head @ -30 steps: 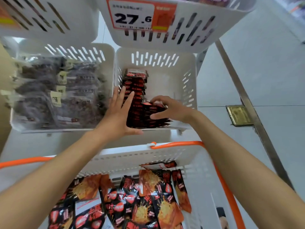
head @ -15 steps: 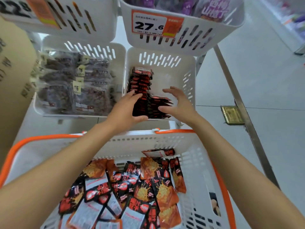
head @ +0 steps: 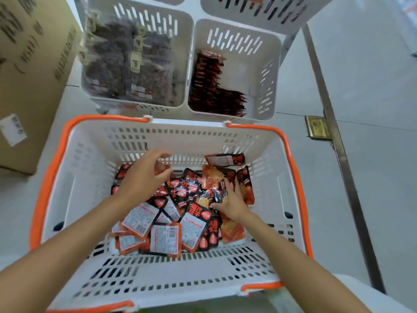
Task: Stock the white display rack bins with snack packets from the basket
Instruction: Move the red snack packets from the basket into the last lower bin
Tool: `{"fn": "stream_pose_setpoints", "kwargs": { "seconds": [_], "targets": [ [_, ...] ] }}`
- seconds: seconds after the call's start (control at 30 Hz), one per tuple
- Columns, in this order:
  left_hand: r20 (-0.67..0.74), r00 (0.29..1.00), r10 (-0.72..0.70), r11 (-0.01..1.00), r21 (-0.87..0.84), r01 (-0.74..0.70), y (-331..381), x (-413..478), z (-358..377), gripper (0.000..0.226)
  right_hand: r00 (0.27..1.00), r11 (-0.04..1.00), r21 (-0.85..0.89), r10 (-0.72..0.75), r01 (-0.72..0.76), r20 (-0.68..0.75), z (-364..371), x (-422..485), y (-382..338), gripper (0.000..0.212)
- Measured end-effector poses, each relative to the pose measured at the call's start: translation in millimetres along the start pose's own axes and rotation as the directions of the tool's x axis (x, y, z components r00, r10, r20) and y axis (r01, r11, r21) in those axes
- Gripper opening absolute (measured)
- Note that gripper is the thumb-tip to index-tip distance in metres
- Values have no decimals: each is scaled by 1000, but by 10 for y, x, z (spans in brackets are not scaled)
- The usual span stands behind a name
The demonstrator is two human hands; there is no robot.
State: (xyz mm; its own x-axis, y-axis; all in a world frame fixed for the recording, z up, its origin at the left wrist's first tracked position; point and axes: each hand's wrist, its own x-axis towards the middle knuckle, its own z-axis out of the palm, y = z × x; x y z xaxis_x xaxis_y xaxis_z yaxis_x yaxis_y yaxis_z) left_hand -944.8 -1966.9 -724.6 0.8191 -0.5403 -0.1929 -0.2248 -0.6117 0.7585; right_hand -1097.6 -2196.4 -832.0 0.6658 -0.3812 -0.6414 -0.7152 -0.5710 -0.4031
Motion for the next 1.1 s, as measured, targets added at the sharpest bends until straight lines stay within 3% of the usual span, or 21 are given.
{"fn": "stream_pose_setpoints", "kwargs": {
  "seconds": [0.13, 0.3, 0.4, 0.5, 0.57, 0.67, 0.7, 0.77, 0.83, 0.9, 0.97, 1.03, 1.1],
  "targets": [
    [111, 992, -68, 997, -13, 70, -171, -180, 118, 35, 999, 971, -238, -11, 2, -36, 56, 68, -125, 98],
    [142, 978, -154, 980, -103, 169, -197, -200, 171, 37, 973, 982, -94, -175, 162, -154, -138, 6, -153, 53],
    [121, 975, -185, 961, -188, 205, -136, -141, 149, 41, 930, 947, -124, -316, 296, -188, -269, -117, -75, 40],
    [132, 970, -205, 941, -244, 232, -30, -46, 105, 51, 836, 851, -253, -511, 460, -201, -472, -298, -69, 44],
    [163, 966, -200, 930, -277, 240, 56, -8, 92, 59, 780, 798, -264, -594, 542, -195, -601, -455, -148, 57],
    [153, 963, -223, 905, -334, 263, 217, -10, 125, 70, 777, 823, -37, -549, 567, -308, -733, -646, -380, 68],
    [200, 950, -241, 874, -380, 302, 271, -22, 151, 76, 774, 823, 42, -514, 567, -370, -742, -704, -485, 64],
    [441, 869, -223, 719, -528, 452, 410, -68, 213, 82, 776, 812, 131, -476, 568, -414, -708, -769, -678, 54],
    [625, 768, -139, 526, -610, 592, 462, -103, 269, 58, 815, 780, 260, -493, 569, -305, -676, -783, -824, 42],
    [588, 783, -204, 469, -643, 605, 377, -85, 297, 30, 861, 769, 388, -449, 508, -238, -626, -670, -798, 31],
    [497, 808, -316, 534, -611, 584, 188, -72, 291, 25, 916, 878, 271, -354, 395, -188, -546, -426, -547, 48],
    [469, 813, -344, 611, -546, 573, 18, -91, 264, 25, 963, 963, -24, -267, 267, 24, -362, -195, -186, 87],
    [469, 806, -360, 642, -502, 579, -112, -128, 255, 25, 973, 924, -315, -177, 216, 149, -113, -51, 107, 104]
  ]
}}
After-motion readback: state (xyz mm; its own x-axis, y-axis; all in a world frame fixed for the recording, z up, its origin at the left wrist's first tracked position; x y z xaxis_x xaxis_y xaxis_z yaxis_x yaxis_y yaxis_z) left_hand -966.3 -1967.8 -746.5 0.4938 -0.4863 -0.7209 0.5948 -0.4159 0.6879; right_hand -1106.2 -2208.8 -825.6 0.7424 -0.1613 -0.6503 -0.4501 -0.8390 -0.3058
